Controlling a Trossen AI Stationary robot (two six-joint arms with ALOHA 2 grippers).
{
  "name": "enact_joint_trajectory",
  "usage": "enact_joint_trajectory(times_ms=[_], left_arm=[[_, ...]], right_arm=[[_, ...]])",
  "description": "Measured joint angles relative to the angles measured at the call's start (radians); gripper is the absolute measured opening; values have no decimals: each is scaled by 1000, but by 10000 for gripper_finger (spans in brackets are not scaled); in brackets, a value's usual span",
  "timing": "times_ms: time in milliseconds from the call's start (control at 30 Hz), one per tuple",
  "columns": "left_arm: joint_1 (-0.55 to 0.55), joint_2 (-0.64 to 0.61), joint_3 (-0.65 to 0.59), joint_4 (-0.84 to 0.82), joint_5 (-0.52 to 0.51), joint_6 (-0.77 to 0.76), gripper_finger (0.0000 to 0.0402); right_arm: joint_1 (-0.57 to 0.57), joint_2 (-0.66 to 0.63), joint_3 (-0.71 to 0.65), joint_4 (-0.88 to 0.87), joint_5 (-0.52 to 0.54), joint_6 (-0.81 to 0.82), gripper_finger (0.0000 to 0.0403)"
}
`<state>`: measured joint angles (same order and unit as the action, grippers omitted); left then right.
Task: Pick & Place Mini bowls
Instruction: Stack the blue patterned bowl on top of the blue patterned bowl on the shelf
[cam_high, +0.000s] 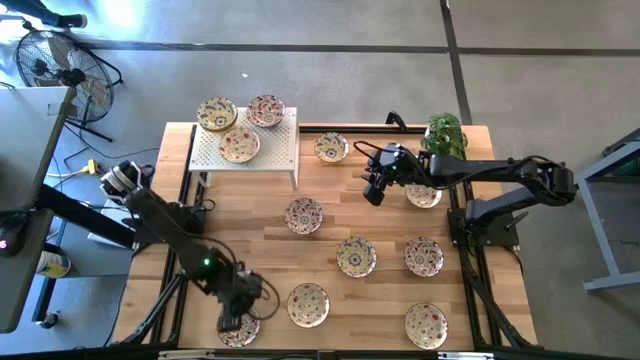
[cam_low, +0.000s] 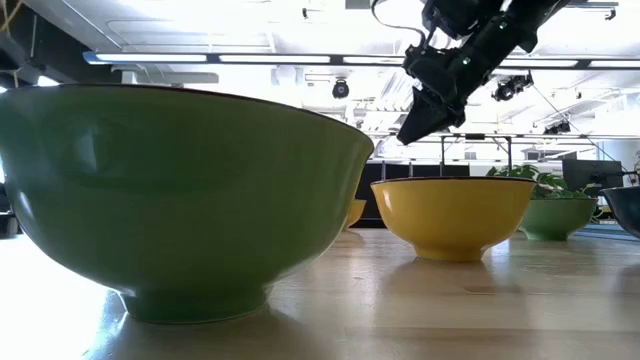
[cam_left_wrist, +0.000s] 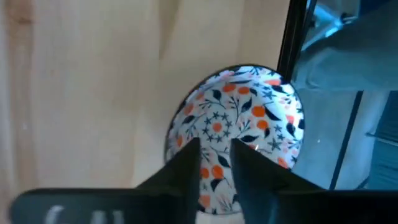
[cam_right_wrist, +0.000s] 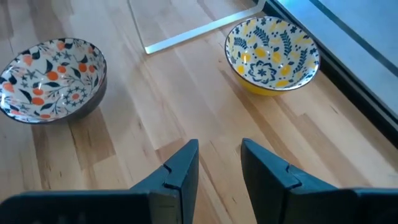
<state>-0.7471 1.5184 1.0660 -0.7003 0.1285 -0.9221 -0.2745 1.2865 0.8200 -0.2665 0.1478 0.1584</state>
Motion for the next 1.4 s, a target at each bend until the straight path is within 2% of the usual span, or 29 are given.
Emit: enact_joint_trajectory(times_ms=[133,267,533,767,1000,1100,1400], left_arm=[[-21,66,0,10,-18,-2,141],[-22,117,0,14,-10,-26,157],[-19,132,9,10,-8,-37,142],[-19,132,128,-65,47,42,139],[-19,131,225,-238,-26,110,139],[-19,131,223,-280,-59,123,139],[-19,131,122,-144,-68,167,138]], right_arm=[[0,0,0,-1,0,-3,108],[4,0,0,1,-2,0,108],[1,0,0,19,-27,-36,108],[0,0,0,72,-27,-29,108],[0,0,0,84,-33,-40,108],[0,0,0,84,-38,-32,108],[0,1,0,84,-35,-61,108]])
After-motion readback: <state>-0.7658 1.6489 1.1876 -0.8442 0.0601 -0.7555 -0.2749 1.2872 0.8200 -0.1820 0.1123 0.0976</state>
